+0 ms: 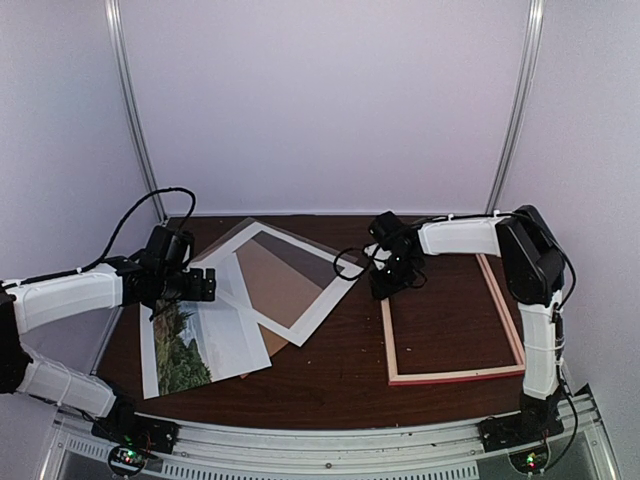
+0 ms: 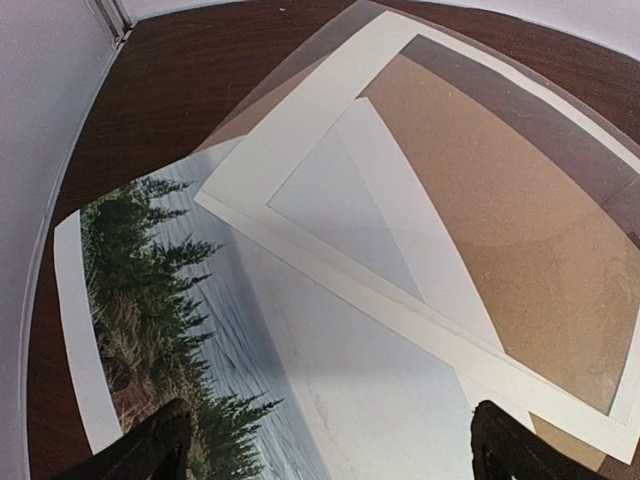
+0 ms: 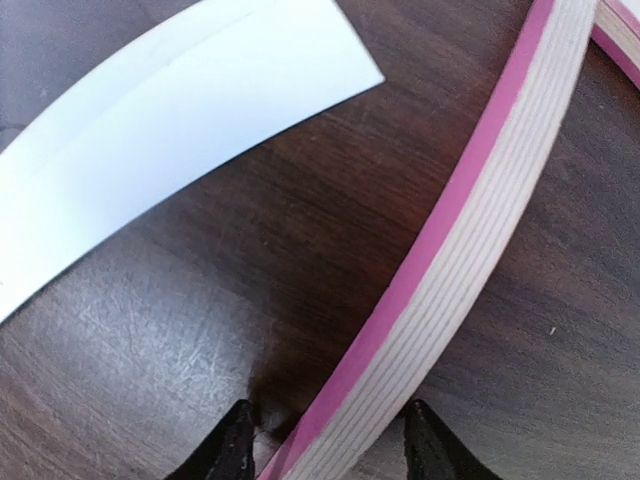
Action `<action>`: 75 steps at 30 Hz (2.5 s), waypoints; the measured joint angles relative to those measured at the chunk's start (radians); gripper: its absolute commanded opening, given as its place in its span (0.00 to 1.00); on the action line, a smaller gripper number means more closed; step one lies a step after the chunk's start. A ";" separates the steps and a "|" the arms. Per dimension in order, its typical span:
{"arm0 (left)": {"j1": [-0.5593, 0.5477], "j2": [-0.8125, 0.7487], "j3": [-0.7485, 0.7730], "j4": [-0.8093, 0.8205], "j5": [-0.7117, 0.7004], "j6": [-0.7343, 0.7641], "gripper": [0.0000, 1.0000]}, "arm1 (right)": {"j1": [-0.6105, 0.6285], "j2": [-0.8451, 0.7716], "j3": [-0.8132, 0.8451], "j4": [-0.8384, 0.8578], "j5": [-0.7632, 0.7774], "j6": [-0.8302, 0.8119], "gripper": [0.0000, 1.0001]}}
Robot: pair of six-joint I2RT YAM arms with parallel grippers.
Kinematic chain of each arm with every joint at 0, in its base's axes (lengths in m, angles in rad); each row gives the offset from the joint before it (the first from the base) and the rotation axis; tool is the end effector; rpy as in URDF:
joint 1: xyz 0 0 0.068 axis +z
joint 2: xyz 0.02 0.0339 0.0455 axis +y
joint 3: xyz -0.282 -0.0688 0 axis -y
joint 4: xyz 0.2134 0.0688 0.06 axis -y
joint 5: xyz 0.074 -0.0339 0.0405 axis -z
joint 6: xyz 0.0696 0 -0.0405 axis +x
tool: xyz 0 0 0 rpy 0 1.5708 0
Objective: Put the photo into the frame
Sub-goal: Adjust the frame body at the center of the board, then adjust the mat board on the backboard.
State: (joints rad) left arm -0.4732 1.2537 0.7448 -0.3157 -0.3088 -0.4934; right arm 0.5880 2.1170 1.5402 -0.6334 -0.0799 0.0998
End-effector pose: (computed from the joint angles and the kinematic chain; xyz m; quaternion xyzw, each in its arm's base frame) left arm 0.2259 -0.0919 0.2268 -0.0653 0.9195 -0.0406 0.3855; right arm 0.3536 0.2424 0.1542 -0.2445 0.9521 0.0974 0.1554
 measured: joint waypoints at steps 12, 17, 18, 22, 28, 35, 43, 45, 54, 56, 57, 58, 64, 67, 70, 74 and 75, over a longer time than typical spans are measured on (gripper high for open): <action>0.004 0.029 0.000 0.002 0.070 -0.007 0.98 | 0.010 -0.019 0.085 0.011 -0.010 -0.018 1.00; 0.015 0.055 0.000 0.010 0.109 -0.015 0.98 | 0.010 0.027 0.243 0.032 -0.049 -0.026 1.00; 0.016 0.061 0.000 0.011 0.116 -0.018 0.98 | 0.010 0.050 0.285 0.035 -0.055 -0.026 1.00; 0.018 0.079 0.000 0.015 0.134 -0.026 0.98 | 0.010 0.159 0.428 0.052 -0.076 -0.026 1.00; 0.020 0.092 0.000 0.016 0.146 -0.031 0.98 | 0.010 0.328 0.607 0.039 -0.090 -0.009 1.00; 0.020 0.119 0.000 0.023 0.166 -0.056 0.98 | -0.006 0.433 0.717 0.022 -0.101 0.074 0.99; 0.021 0.160 0.000 0.034 0.196 -0.082 0.97 | -0.040 0.465 0.734 0.016 -0.136 0.137 0.99; 0.021 0.162 0.000 0.035 0.202 -0.088 0.97 | -0.046 0.466 0.736 0.015 -0.151 0.145 0.98; 0.021 0.190 0.000 0.063 0.222 -0.138 0.95 | -0.056 0.460 0.716 0.031 -0.232 0.163 0.88; 0.021 0.203 0.000 0.064 0.225 -0.155 0.94 | -0.056 0.431 0.656 0.071 -0.255 0.163 0.85; 0.021 0.211 0.000 0.065 0.227 -0.163 0.94 | -0.056 0.415 0.625 0.085 -0.264 0.165 0.84; 0.021 0.216 0.000 0.066 0.228 -0.170 0.93 | -0.056 0.396 0.589 0.100 -0.275 0.168 0.83; 0.023 0.238 0.000 0.081 0.244 -0.209 0.91 | -0.042 0.275 0.373 0.179 -0.322 0.177 0.77; 0.029 0.245 -0.001 0.086 0.255 -0.228 0.89 | -0.023 0.228 0.287 0.211 -0.335 0.181 0.74; 0.035 0.246 -0.007 0.100 0.266 -0.243 0.88 | 0.006 0.188 0.219 0.231 -0.341 0.183 0.72; 0.039 0.246 -0.012 0.112 0.270 -0.257 0.87 | 0.066 0.135 0.133 0.250 -0.345 0.190 0.69; 0.040 0.246 -0.014 0.115 0.270 -0.261 0.87 | 0.085 0.121 0.111 0.253 -0.346 0.193 0.69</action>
State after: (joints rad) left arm -0.4335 1.4998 0.7307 -0.2008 -0.0387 -0.7544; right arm 0.6735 2.2375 1.6516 -0.3801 -0.4263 0.2928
